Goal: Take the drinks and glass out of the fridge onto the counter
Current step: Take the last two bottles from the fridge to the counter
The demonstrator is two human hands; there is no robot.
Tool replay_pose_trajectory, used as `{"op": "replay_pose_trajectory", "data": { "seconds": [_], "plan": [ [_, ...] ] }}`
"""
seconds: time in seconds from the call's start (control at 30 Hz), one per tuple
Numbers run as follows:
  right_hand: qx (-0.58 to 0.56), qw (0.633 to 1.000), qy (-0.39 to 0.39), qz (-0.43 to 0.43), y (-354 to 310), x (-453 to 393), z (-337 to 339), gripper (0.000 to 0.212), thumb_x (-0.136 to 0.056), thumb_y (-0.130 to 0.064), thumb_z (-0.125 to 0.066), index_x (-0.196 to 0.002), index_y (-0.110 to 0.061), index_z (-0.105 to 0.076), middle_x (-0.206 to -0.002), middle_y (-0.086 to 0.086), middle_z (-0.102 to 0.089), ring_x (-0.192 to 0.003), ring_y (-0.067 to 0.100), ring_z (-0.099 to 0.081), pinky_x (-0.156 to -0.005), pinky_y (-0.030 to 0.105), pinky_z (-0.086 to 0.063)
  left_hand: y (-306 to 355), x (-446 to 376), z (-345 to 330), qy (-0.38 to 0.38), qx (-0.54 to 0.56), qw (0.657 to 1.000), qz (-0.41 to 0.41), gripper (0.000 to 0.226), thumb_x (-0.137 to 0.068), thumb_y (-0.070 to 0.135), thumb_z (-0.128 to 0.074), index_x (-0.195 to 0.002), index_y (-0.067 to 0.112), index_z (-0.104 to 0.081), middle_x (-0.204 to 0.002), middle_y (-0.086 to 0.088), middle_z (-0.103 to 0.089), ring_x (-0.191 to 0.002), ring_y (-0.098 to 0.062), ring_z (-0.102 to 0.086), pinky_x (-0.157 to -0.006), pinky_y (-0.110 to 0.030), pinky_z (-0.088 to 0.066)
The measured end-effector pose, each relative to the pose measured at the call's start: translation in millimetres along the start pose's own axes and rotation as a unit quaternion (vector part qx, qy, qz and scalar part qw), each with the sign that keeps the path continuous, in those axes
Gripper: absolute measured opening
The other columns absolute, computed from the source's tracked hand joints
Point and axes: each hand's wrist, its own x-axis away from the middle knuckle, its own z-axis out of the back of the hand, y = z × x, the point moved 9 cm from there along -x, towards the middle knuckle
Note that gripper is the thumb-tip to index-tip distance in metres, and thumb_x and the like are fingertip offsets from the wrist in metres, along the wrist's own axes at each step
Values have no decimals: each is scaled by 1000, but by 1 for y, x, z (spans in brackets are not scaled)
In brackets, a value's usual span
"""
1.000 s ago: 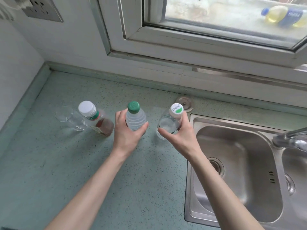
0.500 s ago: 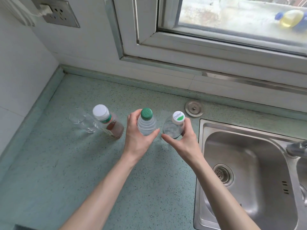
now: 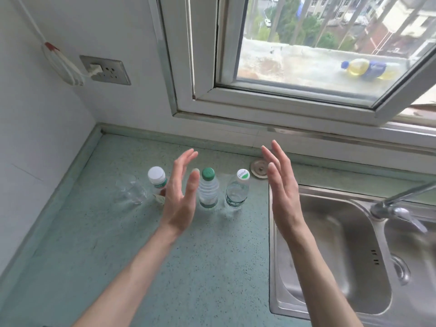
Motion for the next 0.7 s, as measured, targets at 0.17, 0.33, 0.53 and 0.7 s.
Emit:
{"op": "replay_pose_trajectory", "data": {
  "seconds": [0.17,0.33,0.53,0.7],
  "plan": [
    [-29,994,96,42,-38,18,20,59,-112,-48,-23,-162,-28,-45,-162,-12,-54,-155,5,-43,-131,42,-29,38,4,1,-2,26,999,-25,81,-103,76,-28,-158,19,-44,-158,10,-54,-151,-4,-44,-127,-30,-30],
    [-7,985,154,70,-76,47,56,74,-107,-69,-20,-160,-26,-48,-165,-9,-51,-158,9,-39,-134,48,-23,76,18,-22,-36,58,996,-51,63,-109,58,-28,-155,21,-47,-157,10,-57,-151,-8,-47,-129,-44,-31],
    [13,971,226,78,-106,92,123,77,-105,-75,-19,-159,-30,-50,-163,-13,-53,-158,7,-40,-134,49,-23,129,40,-77,-77,124,986,-85,66,-108,55,-22,-153,15,-51,-156,4,-58,-149,-9,-49,-129,-44,-33],
    [19,953,293,81,-123,149,191,58,-114,-49,-11,-156,-41,-50,-163,-16,-52,-157,6,-40,-134,53,-23,175,70,-139,-123,161,972,-120,61,-109,51,-23,-148,17,-54,-152,2,-61,-146,-12,-53,-127,-45,-37]
  ]
}}
